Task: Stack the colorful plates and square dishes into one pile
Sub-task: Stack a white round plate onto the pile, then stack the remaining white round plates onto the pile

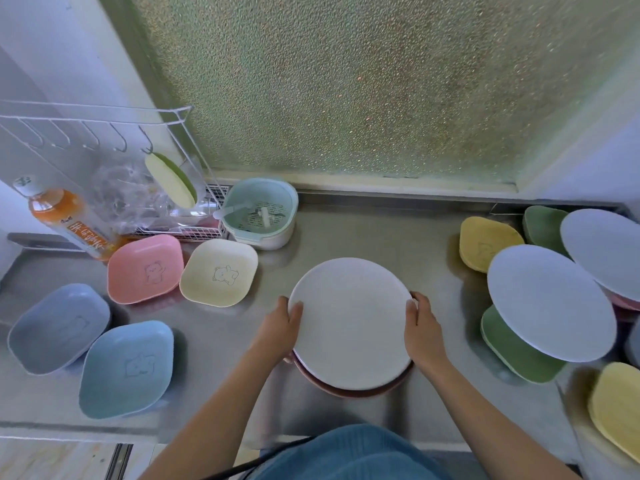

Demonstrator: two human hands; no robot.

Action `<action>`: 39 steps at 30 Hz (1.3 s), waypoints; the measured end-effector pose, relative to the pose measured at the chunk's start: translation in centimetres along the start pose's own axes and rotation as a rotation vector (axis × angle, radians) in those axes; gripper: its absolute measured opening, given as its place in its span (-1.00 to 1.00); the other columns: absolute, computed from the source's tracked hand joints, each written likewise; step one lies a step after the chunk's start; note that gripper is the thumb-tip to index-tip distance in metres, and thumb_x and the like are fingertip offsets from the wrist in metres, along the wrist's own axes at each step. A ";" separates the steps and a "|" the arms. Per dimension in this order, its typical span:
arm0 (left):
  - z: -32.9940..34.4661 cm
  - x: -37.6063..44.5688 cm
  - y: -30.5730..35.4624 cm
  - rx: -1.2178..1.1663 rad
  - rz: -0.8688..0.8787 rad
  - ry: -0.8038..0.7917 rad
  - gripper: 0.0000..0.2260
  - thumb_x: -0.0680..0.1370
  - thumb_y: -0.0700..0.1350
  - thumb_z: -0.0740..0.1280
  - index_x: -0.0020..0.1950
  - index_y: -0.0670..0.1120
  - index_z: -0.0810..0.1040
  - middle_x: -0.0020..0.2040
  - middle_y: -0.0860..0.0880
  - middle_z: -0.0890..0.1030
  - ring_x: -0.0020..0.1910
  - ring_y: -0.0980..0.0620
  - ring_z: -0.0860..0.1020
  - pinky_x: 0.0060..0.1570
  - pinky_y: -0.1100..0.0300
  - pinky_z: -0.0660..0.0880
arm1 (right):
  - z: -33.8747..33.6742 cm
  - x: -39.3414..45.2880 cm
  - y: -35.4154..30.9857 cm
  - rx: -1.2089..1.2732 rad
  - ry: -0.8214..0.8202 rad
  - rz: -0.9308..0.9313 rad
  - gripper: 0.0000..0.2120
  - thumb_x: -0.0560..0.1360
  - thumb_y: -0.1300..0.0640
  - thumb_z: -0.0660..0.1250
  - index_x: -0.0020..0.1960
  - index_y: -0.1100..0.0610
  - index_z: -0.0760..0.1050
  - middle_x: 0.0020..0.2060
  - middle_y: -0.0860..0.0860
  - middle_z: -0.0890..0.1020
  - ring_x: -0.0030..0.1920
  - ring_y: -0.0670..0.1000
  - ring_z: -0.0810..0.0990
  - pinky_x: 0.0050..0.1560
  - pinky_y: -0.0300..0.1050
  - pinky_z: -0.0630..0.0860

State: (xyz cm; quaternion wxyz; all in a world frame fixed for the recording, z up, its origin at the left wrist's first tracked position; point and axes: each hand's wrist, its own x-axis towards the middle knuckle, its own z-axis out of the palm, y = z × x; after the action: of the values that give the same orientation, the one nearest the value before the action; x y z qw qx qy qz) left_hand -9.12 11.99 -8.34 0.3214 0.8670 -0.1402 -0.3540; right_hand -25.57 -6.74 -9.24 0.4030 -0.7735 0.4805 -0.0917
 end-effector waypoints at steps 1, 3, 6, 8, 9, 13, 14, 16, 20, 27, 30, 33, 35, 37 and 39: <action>0.7 0.2 0.8 0.001 0.014 -0.009 -0.73 0.60 0.11 0.05 0.05 -0.10 0.28 -0.16 -0.14 0.49 -0.28 -0.20 0.56 -0.43 -0.01 0.57 | -0.8 0.4 0.3 -0.018 0.028 0.002 -0.67 0.64 0.03 -0.03 0.31 0.11 0.33 0.14 0.14 0.56 0.03 0.07 0.50 0.02 -0.08 0.37; 2.3 0.6 2.3 0.002 0.043 -0.020 -0.75 0.61 0.09 0.06 0.01 -0.09 0.27 -0.16 -0.14 0.48 -0.32 -0.12 0.51 -0.42 0.04 0.52 | -2.4 1.2 1.1 -0.058 0.077 0.009 -0.67 0.64 0.06 -0.02 0.30 0.13 0.35 0.14 0.15 0.57 0.10 0.16 0.52 0.06 -0.02 0.40; 4.7 0.8 4.1 -0.021 0.063 -0.030 -0.73 0.61 0.09 0.07 0.00 -0.12 0.27 -0.18 -0.13 0.48 -0.27 -0.18 0.53 -0.35 -0.02 0.55 | -4.4 1.8 2.2 -0.186 0.123 -0.020 -0.67 0.63 0.12 0.03 0.32 0.20 0.35 0.13 0.20 0.57 0.14 0.20 0.51 0.06 -0.02 0.41; 6.0 0.8 4.8 -0.026 0.060 -0.029 -0.72 0.61 0.10 0.07 -0.01 -0.13 0.27 -0.20 -0.12 0.48 -0.23 -0.20 0.54 -0.24 -0.09 0.57 | -5.4 1.6 2.9 -0.273 0.175 -0.039 -0.68 0.62 0.14 0.06 0.32 0.23 0.36 0.12 0.22 0.57 0.13 0.23 0.51 0.06 0.03 0.45; 6.5 0.9 5.1 -0.018 0.056 -0.028 -0.73 0.60 0.10 0.07 -0.02 -0.12 0.26 -0.21 -0.11 0.47 -0.23 -0.18 0.52 -0.21 -0.09 0.56 | -5.9 1.4 3.2 -0.279 0.219 -0.035 -0.69 0.62 0.13 0.08 0.30 0.21 0.39 0.11 0.19 0.57 0.12 0.22 0.52 0.04 0.04 0.47; 8.0 1.4 6.0 0.019 0.063 -0.039 -0.72 0.61 0.09 0.07 -0.03 -0.13 0.26 -0.20 -0.12 0.50 -0.24 -0.16 0.50 -0.23 0.00 0.51 | -7.9 0.4 4.3 -0.090 0.499 0.106 -0.87 0.60 0.12 0.12 0.04 0.11 0.42 -0.13 0.05 0.56 -0.07 0.16 0.55 -0.16 -0.07 0.40; 8.3 1.6 6.1 0.044 0.072 -0.034 -0.72 0.61 0.09 0.07 -0.04 -0.14 0.27 -0.17 -0.16 0.53 -0.23 -0.16 0.50 -0.23 0.04 0.47 | -8.6 0.4 4.7 0.015 0.585 0.196 -0.91 0.59 0.12 0.13 0.00 0.11 0.38 -0.15 0.06 0.54 -0.09 0.18 0.55 -0.15 -0.08 0.38; 9.0 1.9 6.4 0.113 0.094 0.000 -0.72 0.61 0.07 0.07 -0.01 -0.16 0.31 -0.04 -0.23 0.53 -0.12 -0.20 0.51 -0.18 0.09 0.36 | -10.2 0.7 5.9 0.215 0.748 0.395 -0.87 0.58 0.12 0.17 0.04 0.18 0.33 -0.09 0.16 0.55 -0.09 0.22 0.53 -0.13 -0.05 0.38; 9.7 1.6 6.5 0.175 0.132 0.095 -0.65 0.62 0.02 0.08 0.06 -0.28 0.41 0.10 -0.23 0.42 0.02 -0.26 0.50 0.00 0.03 0.37 | -12.9 1.7 8.3 0.390 0.842 0.637 -0.64 0.55 0.07 0.21 0.22 0.26 0.24 0.15 0.33 0.49 0.05 0.33 0.52 -0.10 0.03 0.39; 9.9 1.2 6.8 0.309 0.151 0.195 -0.58 0.62 0.04 0.06 0.01 -0.31 0.48 0.12 -0.21 0.38 0.05 -0.26 0.48 0.01 0.00 0.38 | -14.2 2.4 8.9 0.518 0.791 0.781 -0.52 0.51 0.09 0.27 0.31 0.11 0.11 0.24 0.30 0.42 0.09 0.34 0.52 0.00 0.14 0.53; 10.1 0.9 6.9 0.278 0.127 0.205 -0.60 0.62 0.03 0.06 0.04 -0.30 0.47 0.09 -0.22 0.40 0.06 -0.27 0.48 0.05 -0.01 0.38 | -14.6 2.6 9.2 0.628 0.772 0.879 -0.47 0.48 0.10 0.32 0.33 0.09 0.12 0.21 0.25 0.47 -0.08 0.28 0.59 -0.16 0.08 0.60; 10.2 0.8 7.0 0.254 0.129 0.217 -0.62 0.62 0.02 0.07 0.04 -0.30 0.46 0.06 -0.25 0.43 0.05 -0.29 0.48 0.07 -0.02 0.39 | -14.7 2.8 9.8 0.726 0.741 0.876 -0.49 0.46 0.13 0.36 0.34 0.10 0.22 0.18 0.17 0.53 -0.29 0.14 0.60 -0.34 -0.04 0.59; 10.3 0.8 7.0 0.260 0.124 0.221 -0.61 0.62 0.02 0.07 0.04 -0.30 0.46 0.06 -0.25 0.42 0.07 -0.27 0.47 0.08 -0.02 0.39 | -14.8 3.0 10.3 0.845 0.712 0.838 -0.51 0.45 0.20 0.33 0.35 0.13 0.29 0.21 0.13 0.54 -0.17 0.15 0.61 -0.22 -0.04 0.61; 10.3 0.9 7.1 0.272 0.124 0.214 -0.60 0.62 0.03 0.06 0.04 -0.30 0.47 0.09 -0.24 0.41 0.10 -0.25 0.45 0.09 0.00 0.38 | -14.8 3.2 10.5 0.993 0.714 0.812 -0.53 0.44 0.26 0.29 0.33 0.13 0.33 0.21 0.11 0.55 -0.14 0.13 0.60 -0.08 0.03 0.61; 10.3 0.9 7.2 0.264 0.125 0.222 -0.58 0.62 0.02 0.06 0.03 -0.32 0.49 0.13 -0.22 0.38 0.08 -0.24 0.47 0.09 0.02 0.38 | -14.9 3.3 10.5 1.039 0.743 0.798 -0.53 0.43 0.30 0.26 0.33 0.13 0.33 0.20 0.12 0.54 -0.09 0.13 0.57 0.02 0.10 0.59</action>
State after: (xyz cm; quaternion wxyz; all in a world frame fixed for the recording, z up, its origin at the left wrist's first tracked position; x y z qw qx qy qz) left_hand -15.83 1.48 -9.68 0.2395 0.9250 -0.2030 -0.2140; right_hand -38.71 -19.67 -7.76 0.5302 -0.1692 0.7234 -0.4085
